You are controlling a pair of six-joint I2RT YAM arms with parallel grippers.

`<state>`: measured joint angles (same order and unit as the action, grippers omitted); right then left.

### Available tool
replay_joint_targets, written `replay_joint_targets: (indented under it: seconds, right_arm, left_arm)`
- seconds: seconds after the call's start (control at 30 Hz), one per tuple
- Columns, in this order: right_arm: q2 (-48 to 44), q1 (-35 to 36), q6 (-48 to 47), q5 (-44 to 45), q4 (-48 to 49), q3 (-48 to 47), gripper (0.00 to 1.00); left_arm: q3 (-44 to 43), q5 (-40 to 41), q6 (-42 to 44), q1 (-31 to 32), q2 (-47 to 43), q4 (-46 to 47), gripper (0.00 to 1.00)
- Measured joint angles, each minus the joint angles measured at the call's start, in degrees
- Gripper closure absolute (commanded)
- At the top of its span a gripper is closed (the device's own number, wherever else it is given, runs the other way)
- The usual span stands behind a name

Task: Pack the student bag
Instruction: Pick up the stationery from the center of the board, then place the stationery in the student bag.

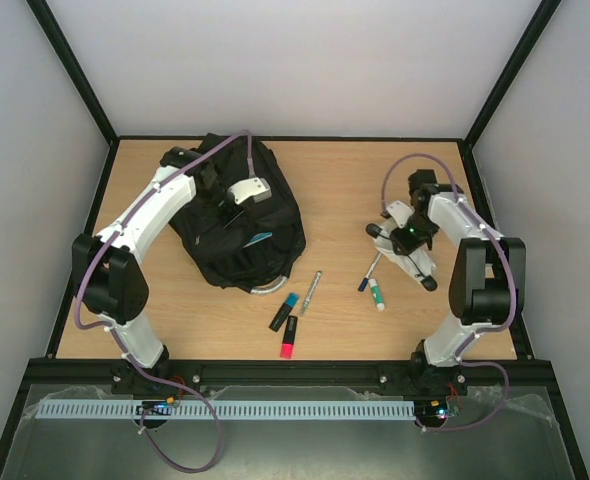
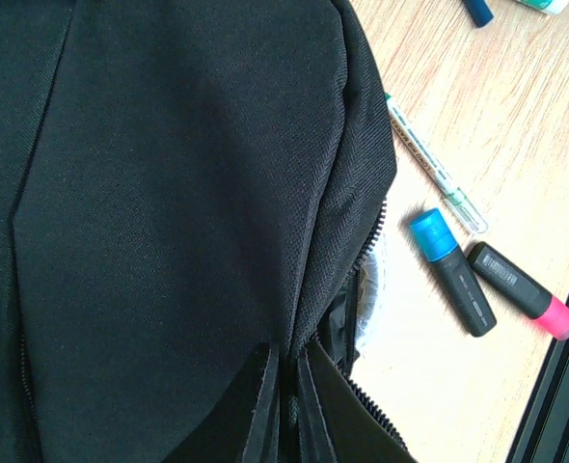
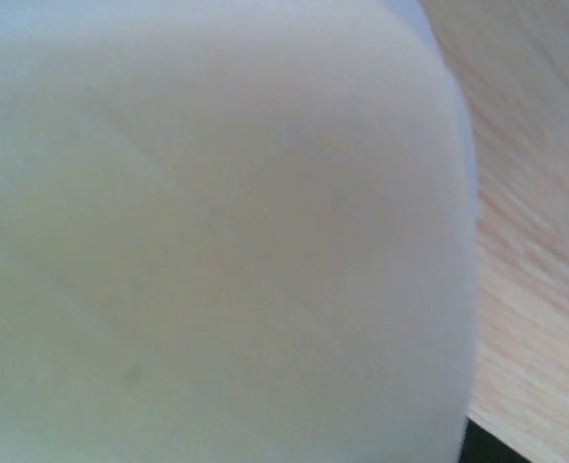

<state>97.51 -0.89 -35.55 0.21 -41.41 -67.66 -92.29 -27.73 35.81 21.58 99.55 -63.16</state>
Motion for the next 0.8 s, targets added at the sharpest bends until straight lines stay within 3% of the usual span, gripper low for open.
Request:
replay_joint_targets:
  seconds: [0.63, 0.8]
  right_arm:
    - [-6.21, 41.2, -7.45, 0.46, -3.5, -15.19, 0.75]
    - [-4.24, 48.09, -11.23, 1.44, -1.73, -15.58, 0.75]
  left_arm:
    - [-4.31, 0.26, 0.11, 0.0, 2.21, -1.7, 0.92]
    - [-7.58, -0.66, 0.22, 0.0, 4.28, -2.32, 0.92]
